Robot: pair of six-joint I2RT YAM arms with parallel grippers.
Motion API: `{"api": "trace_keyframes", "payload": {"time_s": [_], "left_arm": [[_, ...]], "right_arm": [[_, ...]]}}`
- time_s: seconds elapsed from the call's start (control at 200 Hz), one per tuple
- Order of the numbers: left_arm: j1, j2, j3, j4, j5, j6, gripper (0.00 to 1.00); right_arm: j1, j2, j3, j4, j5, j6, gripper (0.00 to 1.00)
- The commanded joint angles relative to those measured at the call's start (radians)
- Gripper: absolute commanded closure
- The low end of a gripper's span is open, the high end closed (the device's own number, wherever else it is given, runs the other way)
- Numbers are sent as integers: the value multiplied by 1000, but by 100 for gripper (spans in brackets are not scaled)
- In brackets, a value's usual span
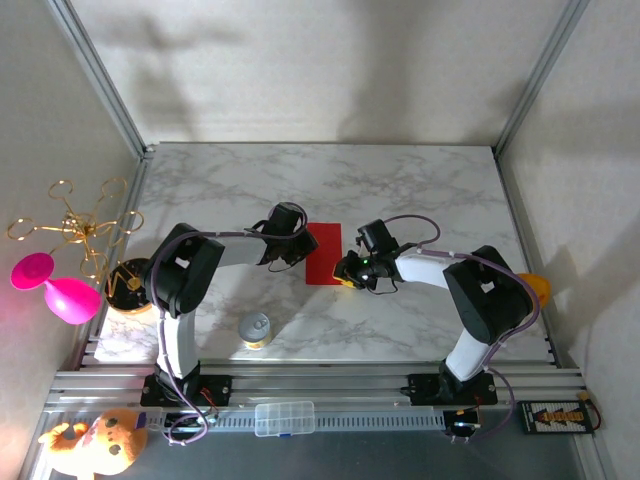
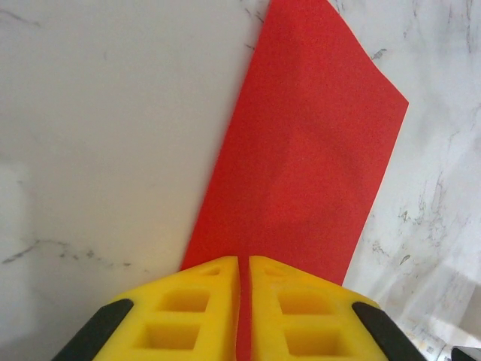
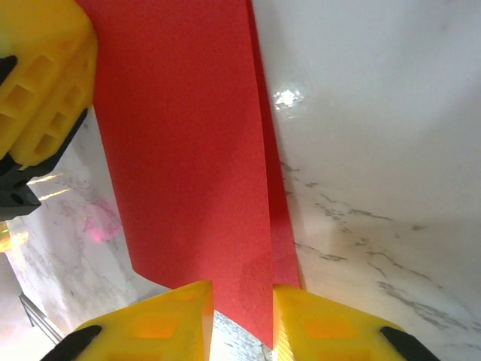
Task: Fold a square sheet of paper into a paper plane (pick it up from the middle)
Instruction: Fold the triangle a second time at the center of the table.
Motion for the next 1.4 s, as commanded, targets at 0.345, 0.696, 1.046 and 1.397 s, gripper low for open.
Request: {"api": "trace_keyframes", "payload": {"time_s": [0.345, 0.696, 1.046, 1.397], "left_arm": [[13, 43, -35, -100, -14, 9, 87], [12, 9, -43, -57, 0, 28, 88], [9, -102, -33, 28, 29, 101, 77], [8, -24, 41, -17, 25, 175, 76]], "right_arm": [[-2, 13, -30, 108, -26, 94, 79], [-16, -8, -53, 94, -18, 106, 86], [-25, -38, -46, 17, 10, 59, 100], [-30, -69, -43, -33, -19, -8, 100]]}}
